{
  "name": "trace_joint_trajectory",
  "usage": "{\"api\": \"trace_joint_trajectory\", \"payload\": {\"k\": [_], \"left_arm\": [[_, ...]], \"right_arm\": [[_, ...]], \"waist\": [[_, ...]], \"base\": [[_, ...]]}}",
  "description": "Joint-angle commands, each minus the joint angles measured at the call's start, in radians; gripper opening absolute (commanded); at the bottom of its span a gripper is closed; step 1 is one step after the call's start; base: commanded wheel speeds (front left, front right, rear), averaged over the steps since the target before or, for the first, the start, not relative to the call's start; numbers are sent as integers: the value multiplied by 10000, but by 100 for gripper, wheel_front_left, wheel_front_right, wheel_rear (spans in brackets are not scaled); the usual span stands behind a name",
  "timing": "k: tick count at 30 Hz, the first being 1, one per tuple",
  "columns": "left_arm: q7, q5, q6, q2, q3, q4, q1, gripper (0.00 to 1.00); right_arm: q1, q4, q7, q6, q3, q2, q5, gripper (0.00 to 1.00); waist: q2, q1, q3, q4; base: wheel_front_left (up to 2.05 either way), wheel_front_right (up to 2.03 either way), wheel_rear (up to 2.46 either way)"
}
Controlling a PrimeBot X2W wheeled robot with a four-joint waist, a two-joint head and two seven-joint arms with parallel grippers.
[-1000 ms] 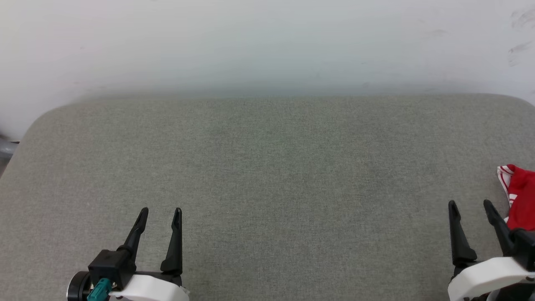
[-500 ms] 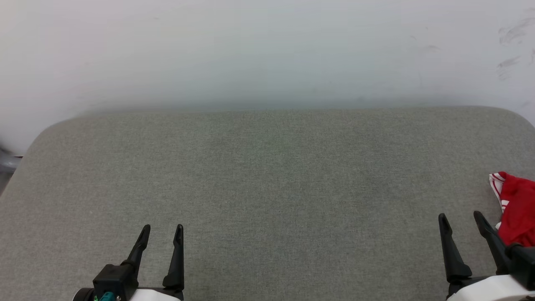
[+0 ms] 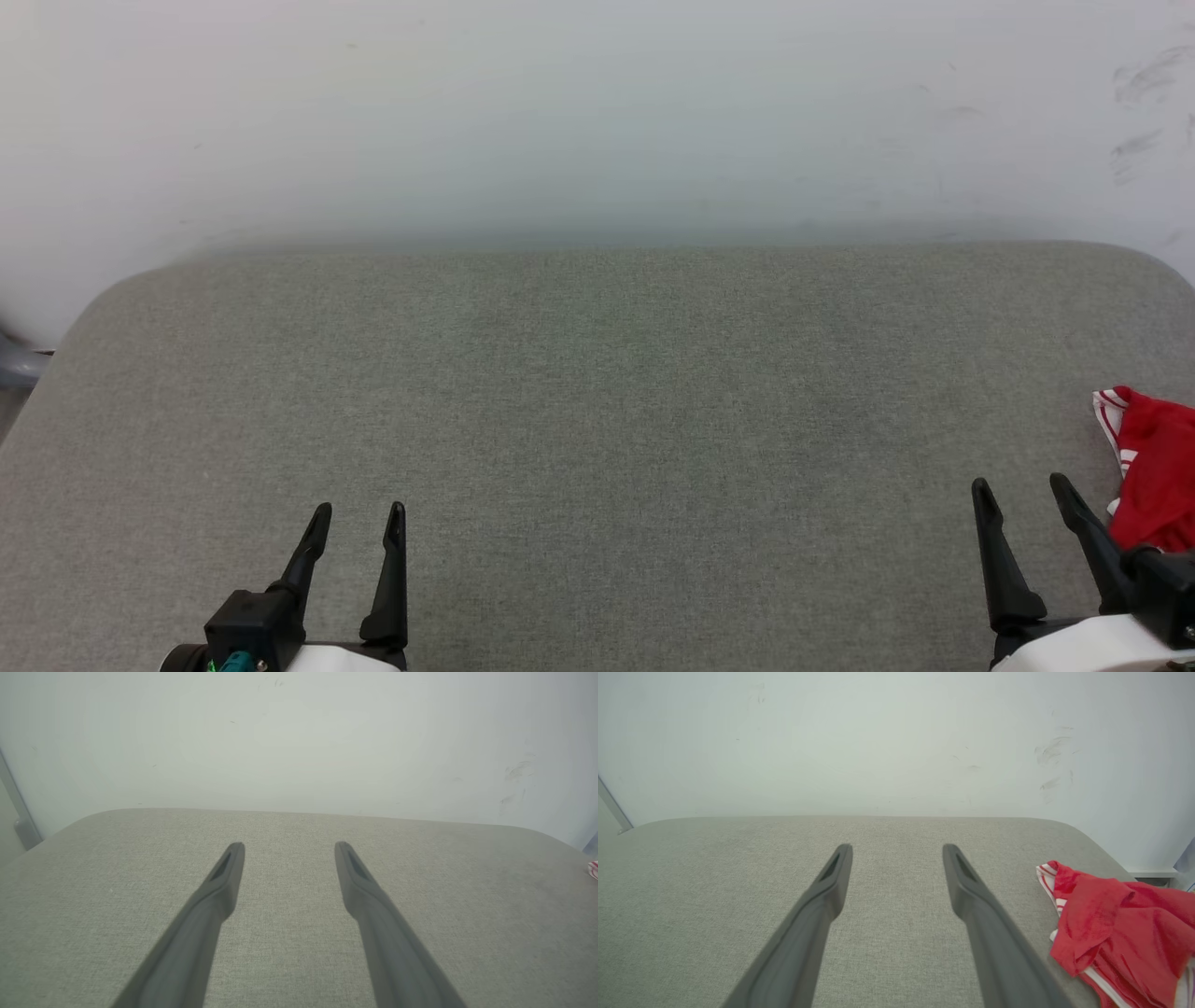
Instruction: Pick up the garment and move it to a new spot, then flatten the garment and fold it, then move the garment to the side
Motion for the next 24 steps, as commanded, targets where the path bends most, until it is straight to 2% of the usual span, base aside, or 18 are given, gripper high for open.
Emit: {"api": "trace_joint_trajectory", "payload": {"k": [1, 6, 7, 10, 24], "left_arm": [[-47, 56, -35, -21, 28, 23, -68, 100], [-47, 44, -85, -55, 45, 90, -100, 100], [0, 6, -50, -25, 40, 84, -12, 0], [76, -135, -71, -58, 48, 290, 33, 0], [776, -2658, -277, -226, 466, 548, -379, 0]], "right_arm": [[-38, 22, -54, -8, 20, 27, 31, 100], [-70, 87, -90, -8, 18, 28, 25, 100], [-15, 65, -45, 0, 9, 0, 2, 0], [21, 276, -61, 0, 45, 6, 129, 0], [-531, 1037, -6, -1, 133, -107, 3052, 0]], "waist": [[-1, -1, -1, 1], [-1, -1, -20, 18], [-1, 0, -20, 18], [-1, 0, -17, 20], [-1, 0, 27, 19]], "base": [[0, 0, 0], [0, 0, 0], [0, 0, 0], [0, 0, 0], [0, 0, 0]]}}
